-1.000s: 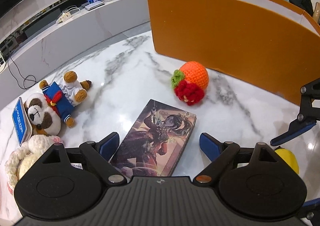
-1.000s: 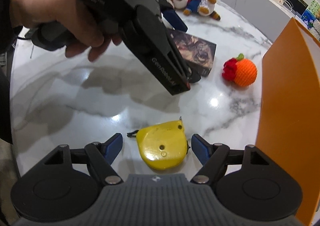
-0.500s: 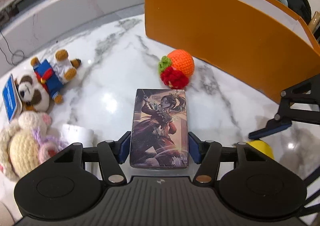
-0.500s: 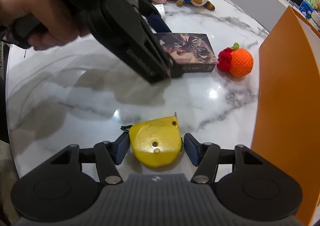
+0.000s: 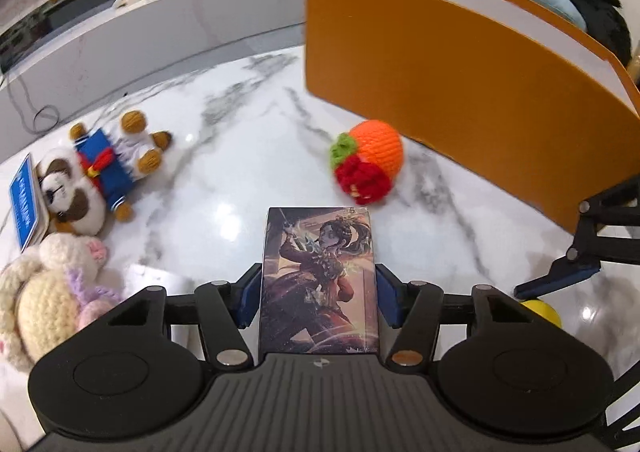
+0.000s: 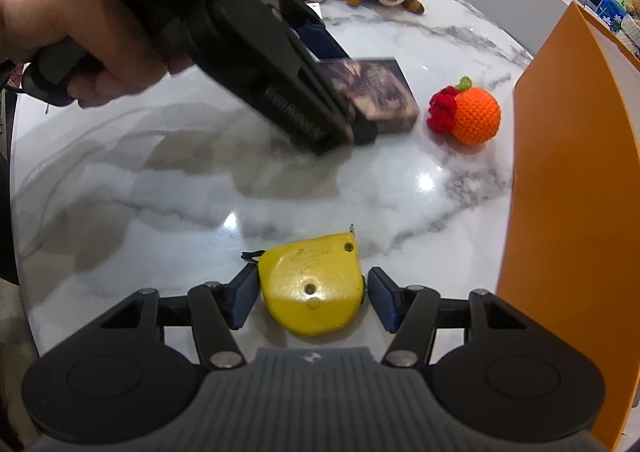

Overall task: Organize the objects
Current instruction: 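Grasp the illustrated card box with the left tool while the right tool grasps the yellow tape measure, then carry the card box with the left tool while the right tool carries the tape measure over the orange box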

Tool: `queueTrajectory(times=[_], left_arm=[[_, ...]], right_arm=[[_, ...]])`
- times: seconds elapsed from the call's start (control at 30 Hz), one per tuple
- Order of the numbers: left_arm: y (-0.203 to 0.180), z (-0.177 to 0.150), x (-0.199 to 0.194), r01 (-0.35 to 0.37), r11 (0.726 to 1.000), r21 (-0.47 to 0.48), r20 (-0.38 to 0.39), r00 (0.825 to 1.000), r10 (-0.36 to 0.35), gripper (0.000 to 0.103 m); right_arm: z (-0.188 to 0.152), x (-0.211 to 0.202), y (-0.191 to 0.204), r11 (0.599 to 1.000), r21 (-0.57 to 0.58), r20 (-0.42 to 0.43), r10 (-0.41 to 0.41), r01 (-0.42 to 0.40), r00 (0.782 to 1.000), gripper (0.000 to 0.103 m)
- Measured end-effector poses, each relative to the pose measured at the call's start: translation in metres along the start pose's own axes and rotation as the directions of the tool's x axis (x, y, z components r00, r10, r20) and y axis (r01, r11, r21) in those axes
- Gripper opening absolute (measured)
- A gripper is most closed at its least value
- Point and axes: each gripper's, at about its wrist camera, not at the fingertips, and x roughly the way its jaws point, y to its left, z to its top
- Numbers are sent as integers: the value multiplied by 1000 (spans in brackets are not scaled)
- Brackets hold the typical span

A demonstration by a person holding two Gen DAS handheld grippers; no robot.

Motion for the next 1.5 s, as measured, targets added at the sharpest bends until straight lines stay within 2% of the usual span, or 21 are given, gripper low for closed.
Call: queueTrajectory(times=[0.2,0.5,0.87,1.1,1.5], left_arm=[[6,-2,-5,-14,999,-34,-5,1000,14,67],[12,-2,-26,-18,997,-77,57,998,22,67],[14,-8,-39,-41,996,-85,62,997,47,67],[12,2,-58,-80,993,-83,74,994,86,67],[-17,38,-87,-111,994,1,117,987,110,67]], right_arm=[[6,-12,-13,998,48,55,-34,31,998,61],[24,-43,-31,989,136,176,-78,54,981,61],[32,-55,-45,978,181,202,-140,103,969,61],[36,-80,-66,958,268,291,-180,101,940,61],[21,-112,-100,909,408,362,-242,80,900,61]])
